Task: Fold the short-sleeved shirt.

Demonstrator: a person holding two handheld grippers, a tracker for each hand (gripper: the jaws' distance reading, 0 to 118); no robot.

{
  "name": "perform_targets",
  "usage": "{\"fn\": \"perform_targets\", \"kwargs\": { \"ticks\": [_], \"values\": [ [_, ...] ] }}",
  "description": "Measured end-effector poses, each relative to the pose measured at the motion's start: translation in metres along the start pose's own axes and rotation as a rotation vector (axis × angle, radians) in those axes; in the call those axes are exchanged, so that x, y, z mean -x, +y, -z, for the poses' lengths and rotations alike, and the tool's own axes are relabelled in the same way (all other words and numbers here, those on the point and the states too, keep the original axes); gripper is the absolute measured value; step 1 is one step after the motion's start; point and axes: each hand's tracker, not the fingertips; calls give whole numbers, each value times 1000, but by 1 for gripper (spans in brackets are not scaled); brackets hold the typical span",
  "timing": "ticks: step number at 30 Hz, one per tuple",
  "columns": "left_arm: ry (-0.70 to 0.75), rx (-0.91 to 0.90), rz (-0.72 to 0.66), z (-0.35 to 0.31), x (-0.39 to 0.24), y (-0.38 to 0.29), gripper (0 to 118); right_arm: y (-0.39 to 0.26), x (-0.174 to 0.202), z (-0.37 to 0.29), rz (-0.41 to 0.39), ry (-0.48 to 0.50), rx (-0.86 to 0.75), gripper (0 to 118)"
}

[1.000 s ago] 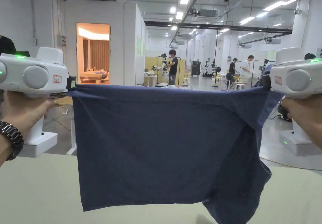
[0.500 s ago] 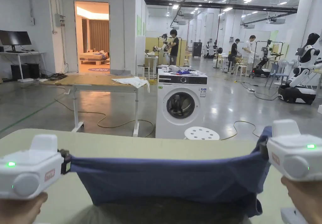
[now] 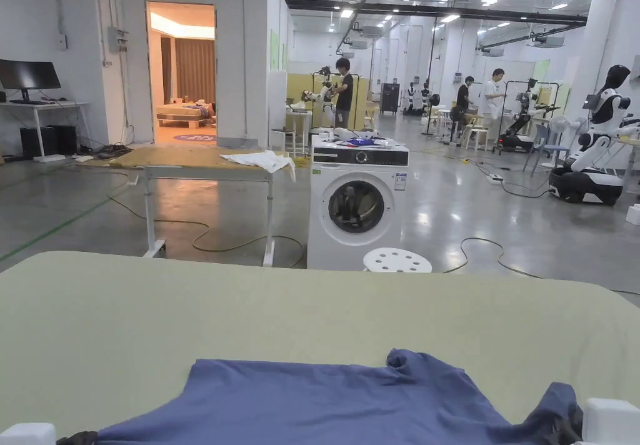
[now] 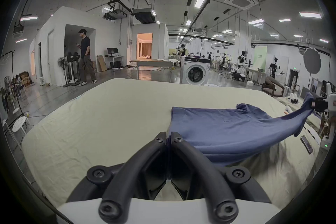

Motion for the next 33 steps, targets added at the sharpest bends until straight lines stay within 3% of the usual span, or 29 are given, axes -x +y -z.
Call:
{"fn": "perform_targets", "kwargs": {
  "ticks": [9,26,27,28,30,32,33],
  "values": [
    [8,-10,-25,-40,4,2,0,-6,-3,-55,12,15,0,3],
    [-4,287,-27,27,2,-90,0,-105,9,5,12,-5,275,6],
    [-1,302,-35,30,2,-94,0,-109,10,7,10,-6,282,14],
    [0,308,-38,32,3,-97,0,-112,12,9,6,-10,286,29],
    [6,299,-50,35,1,-98,15,-110,16,10,-17,-35,276,74],
    [3,265,-50,33,-4,-91,38,-100,19,10,-18,-57,215,86],
    [5,236,-43,34,-7,-85,61,-93,21,9,-12,-55,173,86]
  ]
}}
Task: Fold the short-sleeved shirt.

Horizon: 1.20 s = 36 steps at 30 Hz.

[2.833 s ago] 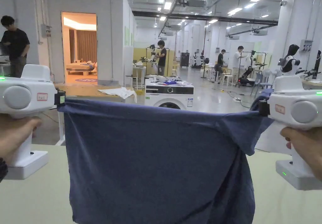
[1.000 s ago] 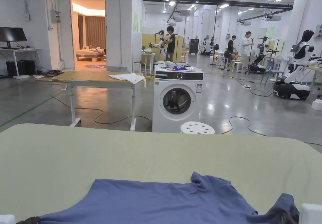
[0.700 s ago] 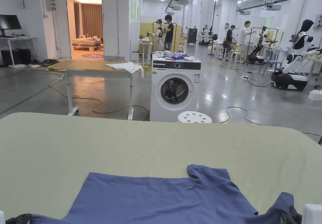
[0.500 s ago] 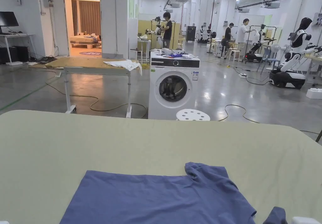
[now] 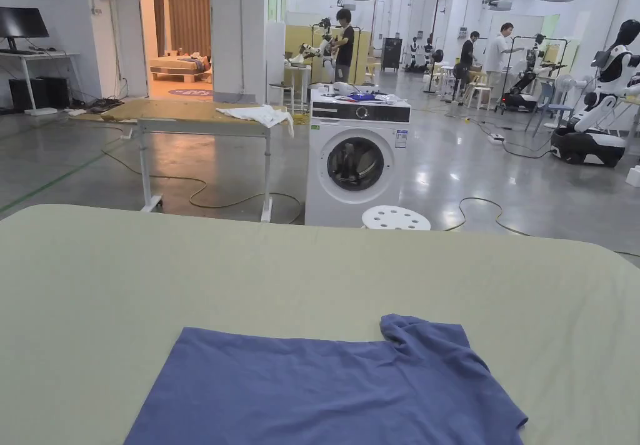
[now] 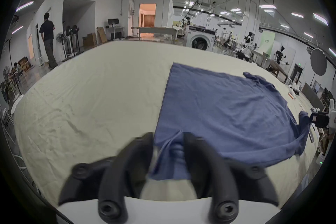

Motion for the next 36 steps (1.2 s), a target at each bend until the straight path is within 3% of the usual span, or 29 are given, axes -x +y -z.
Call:
{"fn": "perform_targets", "kwargs": {
  "ticks": [1,2,12,14,16,17,18,19,20,28,36],
  "values": [
    [6,-27,8,0,-4,6,71,8,2,-1,8,8,-36,86],
    [8,-69,18,-1,-9,13,74,16,5,-1,14,21,-69,86],
    [-17,-353,69,-15,-62,90,73,91,51,-7,45,101,-367,86],
    [-11,-401,83,-19,-73,100,70,98,60,-6,50,108,-395,80],
    [-18,-435,95,-21,-81,108,57,102,68,-4,51,109,-415,59],
    [-19,-456,104,-21,-86,111,43,104,73,-1,54,109,-425,41],
    [-21,-468,109,-21,-89,112,21,104,76,1,57,110,-434,17],
    [-19,-476,113,-21,-92,114,8,104,79,4,61,115,-439,7],
    [-14,-482,119,-20,-95,114,0,104,81,6,70,118,-448,6],
    [-23,-338,138,25,-86,111,0,94,92,30,66,174,-397,0],
    [-46,-10,60,169,-33,169,0,88,92,64,29,194,-307,0]
  ]
}}
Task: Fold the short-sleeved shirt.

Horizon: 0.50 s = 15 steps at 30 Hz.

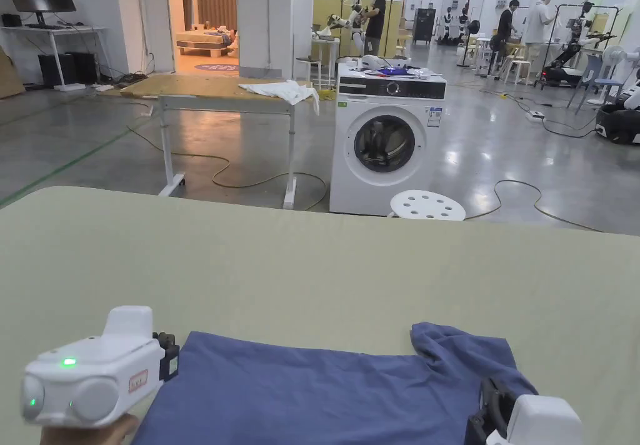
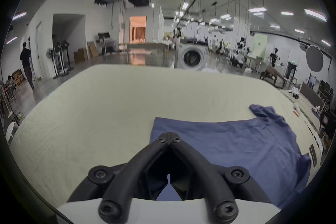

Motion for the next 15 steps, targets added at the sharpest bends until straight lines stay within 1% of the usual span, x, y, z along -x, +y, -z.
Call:
{"fn": "perform_targets", "kwargs": {
  "ticks": [4,5,6,7,8,9,10,11,13,15],
  "values": [
    [-40,150,-31,69,15,28,0,-10,-6,17,-10,-2,48,0],
    [-36,184,-15,84,18,32,0,-12,-7,20,-12,-4,60,0],
    [-32,207,-17,99,20,35,8,-15,-9,23,-15,-7,75,0],
    [-18,238,-16,110,20,37,20,-17,-11,26,-16,-11,83,0],
    [-29,259,-24,121,21,38,37,-20,-14,28,-16,-15,92,0],
    [-30,277,-31,133,23,38,63,-23,-16,30,-22,-20,106,0],
    [-22,291,-26,141,23,38,75,-26,-18,32,-27,-27,115,0],
    [-29,291,-19,148,23,38,79,-30,-22,33,-33,-33,126,0],
    [-27,298,0,161,23,37,79,-35,-27,35,-35,-44,144,0],
    [21,330,66,173,19,34,79,-42,-34,35,-29,-54,152,0]
  ]
}}
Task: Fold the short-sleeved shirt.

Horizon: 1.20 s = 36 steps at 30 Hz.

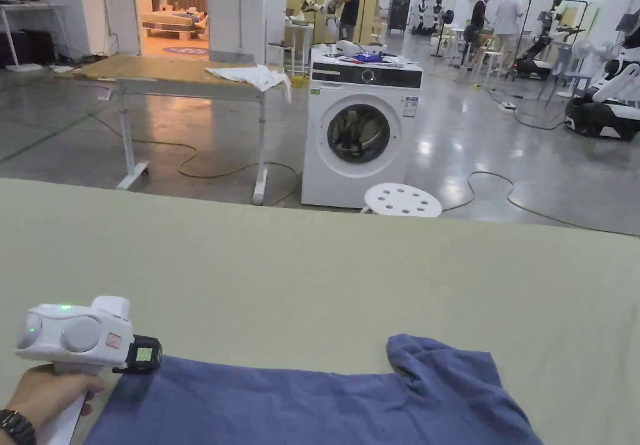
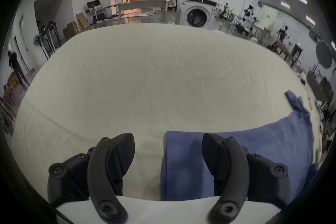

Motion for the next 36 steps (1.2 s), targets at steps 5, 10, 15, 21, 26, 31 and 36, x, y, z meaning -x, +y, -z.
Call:
{"fn": "perform_targets", "kwargs": {
  "ticks": [5,10,15,21,26,31,36],
  "values": [
    [49,13,62,1,-22,-10,70,-13,-10,5,9,-32,42,0],
    [-19,-19,156,-12,-45,-18,1,-15,-24,22,47,-47,92,0],
    [-54,-14,134,-27,-45,-22,0,16,-57,69,84,-61,160,2],
    [-74,-123,123,-65,-44,-31,0,63,-96,163,81,-39,324,66],
    [-62,-196,110,-95,-40,-38,0,68,-110,232,120,55,494,77],
    [-44,-228,101,-110,-32,-39,0,54,-114,266,121,56,617,70],
    [-39,-226,100,-111,-26,-40,0,48,-105,262,51,39,598,35]
  ]
}}
